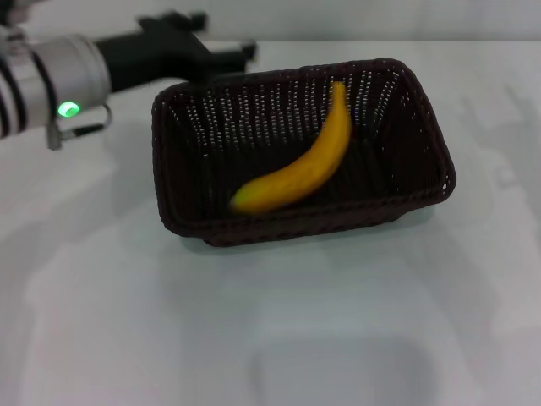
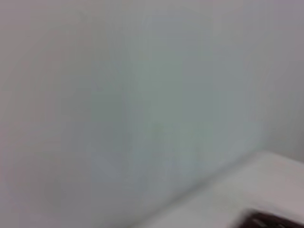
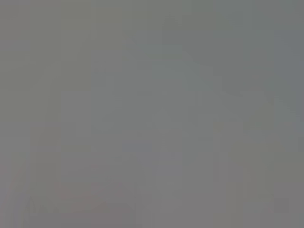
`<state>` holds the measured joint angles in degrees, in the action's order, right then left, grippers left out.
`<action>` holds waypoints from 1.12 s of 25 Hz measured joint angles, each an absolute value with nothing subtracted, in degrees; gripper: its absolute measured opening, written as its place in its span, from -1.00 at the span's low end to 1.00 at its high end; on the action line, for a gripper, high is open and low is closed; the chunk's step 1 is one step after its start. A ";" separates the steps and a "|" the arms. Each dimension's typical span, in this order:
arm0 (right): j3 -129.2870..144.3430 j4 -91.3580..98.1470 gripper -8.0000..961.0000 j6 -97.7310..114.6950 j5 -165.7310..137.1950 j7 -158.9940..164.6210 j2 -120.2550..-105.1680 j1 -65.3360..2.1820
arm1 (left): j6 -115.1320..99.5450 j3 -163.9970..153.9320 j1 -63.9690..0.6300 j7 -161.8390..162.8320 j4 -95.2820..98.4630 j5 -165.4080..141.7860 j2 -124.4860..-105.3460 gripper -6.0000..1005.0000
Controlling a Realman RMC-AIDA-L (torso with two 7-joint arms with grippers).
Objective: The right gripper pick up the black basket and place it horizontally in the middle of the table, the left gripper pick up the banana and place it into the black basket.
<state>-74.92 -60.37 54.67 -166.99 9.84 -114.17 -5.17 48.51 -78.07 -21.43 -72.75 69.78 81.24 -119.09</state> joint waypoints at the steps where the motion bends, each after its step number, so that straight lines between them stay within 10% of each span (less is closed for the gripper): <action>1: -75.05 -60.31 0.52 54.67 -166.99 9.84 -114.16 -5.17 | 45.52 -77.42 -20.11 -75.93 69.88 85.53 -119.13 0.77; 28: -78.78 -55.26 0.76 57.97 -168.39 18.46 -111.88 -6.61 | 59.31 -78.56 -5.41 -155.22 53.15 164.30 -119.57 0.76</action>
<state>-78.78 -55.26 57.97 -168.39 18.46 -111.88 -6.61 59.31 -78.56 -5.41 -155.23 53.15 164.30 -119.57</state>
